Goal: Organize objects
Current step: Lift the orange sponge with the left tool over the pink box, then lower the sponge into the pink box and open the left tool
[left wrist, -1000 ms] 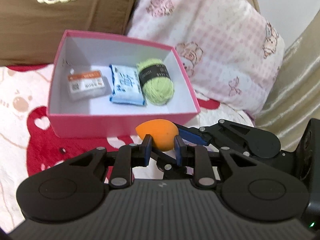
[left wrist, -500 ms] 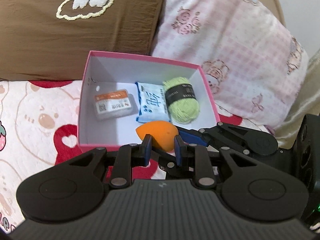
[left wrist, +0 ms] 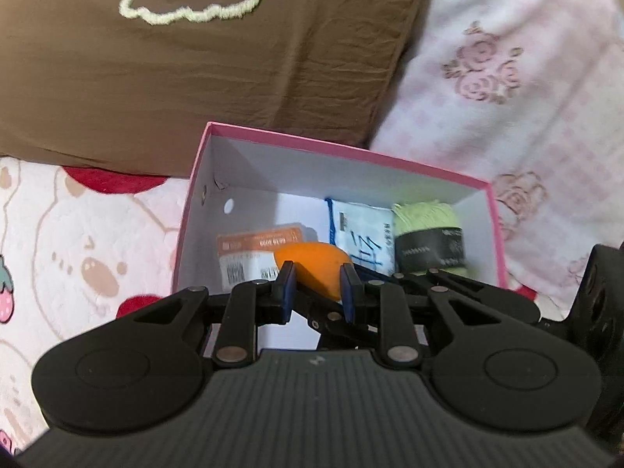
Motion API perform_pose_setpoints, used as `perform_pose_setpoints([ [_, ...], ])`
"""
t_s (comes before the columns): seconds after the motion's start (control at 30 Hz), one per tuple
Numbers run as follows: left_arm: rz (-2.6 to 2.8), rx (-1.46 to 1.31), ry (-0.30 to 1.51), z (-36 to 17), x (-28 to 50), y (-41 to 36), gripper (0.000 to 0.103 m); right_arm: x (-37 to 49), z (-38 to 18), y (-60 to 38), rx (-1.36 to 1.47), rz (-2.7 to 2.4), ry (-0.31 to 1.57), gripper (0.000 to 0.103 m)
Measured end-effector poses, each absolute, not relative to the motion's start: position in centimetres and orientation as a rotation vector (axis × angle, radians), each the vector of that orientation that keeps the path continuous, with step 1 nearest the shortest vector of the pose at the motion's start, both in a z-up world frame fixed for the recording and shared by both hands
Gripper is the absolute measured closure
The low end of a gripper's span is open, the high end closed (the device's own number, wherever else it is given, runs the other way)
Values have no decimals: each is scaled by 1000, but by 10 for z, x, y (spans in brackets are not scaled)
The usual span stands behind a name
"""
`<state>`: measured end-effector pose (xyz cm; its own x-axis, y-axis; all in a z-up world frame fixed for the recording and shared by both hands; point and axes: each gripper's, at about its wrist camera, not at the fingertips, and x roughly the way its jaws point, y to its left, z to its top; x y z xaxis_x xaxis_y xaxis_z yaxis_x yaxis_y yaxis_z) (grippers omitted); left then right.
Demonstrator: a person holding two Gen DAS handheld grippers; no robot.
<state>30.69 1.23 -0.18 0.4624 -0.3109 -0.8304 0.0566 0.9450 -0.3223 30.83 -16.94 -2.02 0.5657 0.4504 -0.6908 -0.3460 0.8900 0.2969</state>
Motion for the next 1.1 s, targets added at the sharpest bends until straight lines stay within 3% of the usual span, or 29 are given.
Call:
perform_pose_setpoints([
  [0.47, -181, -156, 1023, -27, 355, 0, 81, 370, -50, -168, 227, 448, 942, 61],
  [1.1, -160, -179, 1000, -26, 356, 16, 79, 385, -58, -167, 192, 484, 1008, 56],
])
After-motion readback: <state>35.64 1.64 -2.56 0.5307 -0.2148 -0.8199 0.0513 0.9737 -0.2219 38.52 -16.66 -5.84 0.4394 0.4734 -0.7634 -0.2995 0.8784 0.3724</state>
